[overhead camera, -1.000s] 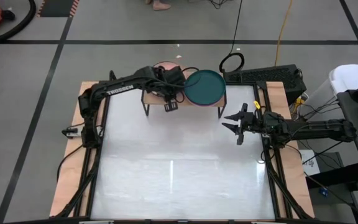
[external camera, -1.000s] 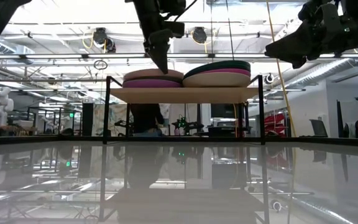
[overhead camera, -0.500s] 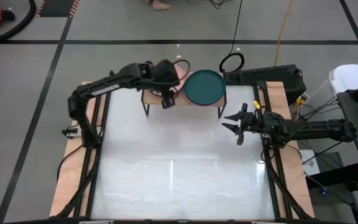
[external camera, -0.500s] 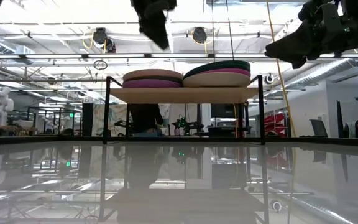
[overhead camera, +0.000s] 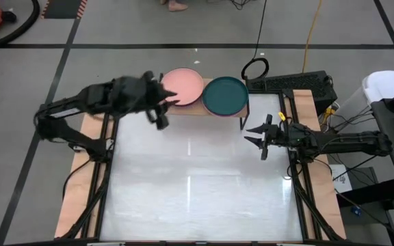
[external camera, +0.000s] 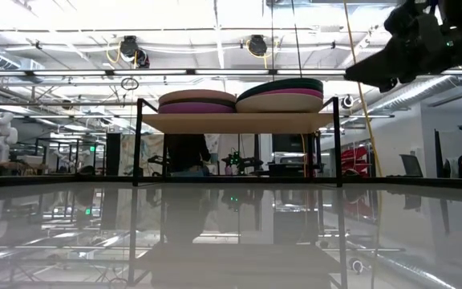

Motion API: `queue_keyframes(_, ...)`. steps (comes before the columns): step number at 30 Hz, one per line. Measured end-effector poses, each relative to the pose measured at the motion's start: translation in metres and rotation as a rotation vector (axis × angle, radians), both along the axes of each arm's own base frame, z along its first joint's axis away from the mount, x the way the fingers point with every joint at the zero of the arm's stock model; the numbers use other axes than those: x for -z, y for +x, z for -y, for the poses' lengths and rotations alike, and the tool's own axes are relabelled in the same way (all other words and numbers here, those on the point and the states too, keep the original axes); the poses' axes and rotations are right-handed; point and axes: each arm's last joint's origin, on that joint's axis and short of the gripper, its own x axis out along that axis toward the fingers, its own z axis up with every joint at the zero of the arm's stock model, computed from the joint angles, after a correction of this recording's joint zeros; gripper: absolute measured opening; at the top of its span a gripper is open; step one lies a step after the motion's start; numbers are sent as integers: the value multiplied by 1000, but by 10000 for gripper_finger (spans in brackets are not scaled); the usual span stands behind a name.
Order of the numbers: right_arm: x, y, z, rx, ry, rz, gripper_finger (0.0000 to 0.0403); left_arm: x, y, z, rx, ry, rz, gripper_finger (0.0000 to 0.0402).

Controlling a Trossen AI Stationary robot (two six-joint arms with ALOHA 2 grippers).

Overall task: Place and stack plates onto a shelf
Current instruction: Return to Home Position

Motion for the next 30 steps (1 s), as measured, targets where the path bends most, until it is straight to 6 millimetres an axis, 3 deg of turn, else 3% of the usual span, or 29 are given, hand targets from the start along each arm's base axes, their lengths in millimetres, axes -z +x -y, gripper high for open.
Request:
queue_keyframes(3,-3,-5,0,-1,-3,-42,130,17,-18,15,25,-9,63,103)
queue_keyframes(9,-17,-18,-1,-3,0,-69,130,74,-50,30,89,-31,253,97)
queue_keyframes(18,-13,-33,-1,16,-24,-106,130,162,-90,34,110,-88,425,97)
queue_keyframes(24,-20,-43,-1,51,-5,14,130,212,-111,36,126,-123,487,97)
queue_keyframes(30,4,-42,-1,50,3,4,130,252,-126,34,131,-123,587,97)
